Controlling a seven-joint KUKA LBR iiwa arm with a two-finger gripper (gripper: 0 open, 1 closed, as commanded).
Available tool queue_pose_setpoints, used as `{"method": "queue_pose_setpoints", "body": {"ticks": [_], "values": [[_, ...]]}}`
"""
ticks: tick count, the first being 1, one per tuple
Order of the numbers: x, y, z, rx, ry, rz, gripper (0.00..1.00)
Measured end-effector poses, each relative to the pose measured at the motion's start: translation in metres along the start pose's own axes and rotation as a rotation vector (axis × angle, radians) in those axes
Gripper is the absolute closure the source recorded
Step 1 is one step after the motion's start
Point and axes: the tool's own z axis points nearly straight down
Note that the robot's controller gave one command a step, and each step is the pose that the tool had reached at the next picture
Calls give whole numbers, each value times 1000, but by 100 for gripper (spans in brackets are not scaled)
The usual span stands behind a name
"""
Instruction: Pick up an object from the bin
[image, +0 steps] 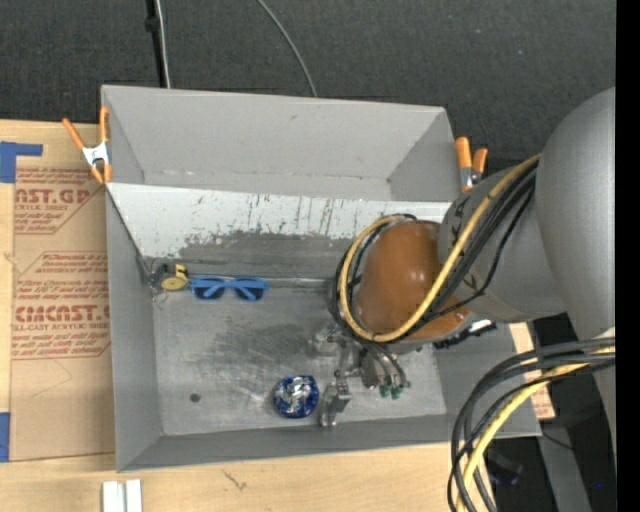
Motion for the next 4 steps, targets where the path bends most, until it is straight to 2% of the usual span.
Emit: {"method": "queue_pose_setpoints", "body": {"ticks": [1, 2, 3, 4], "values": [[-5, 76, -7, -2, 6, 49, 0], [-6, 74, -8, -3, 0, 53, 100], [-8, 76, -121, 0, 0, -19, 100], [-10, 69, -187, 0, 0, 9, 100]]}}
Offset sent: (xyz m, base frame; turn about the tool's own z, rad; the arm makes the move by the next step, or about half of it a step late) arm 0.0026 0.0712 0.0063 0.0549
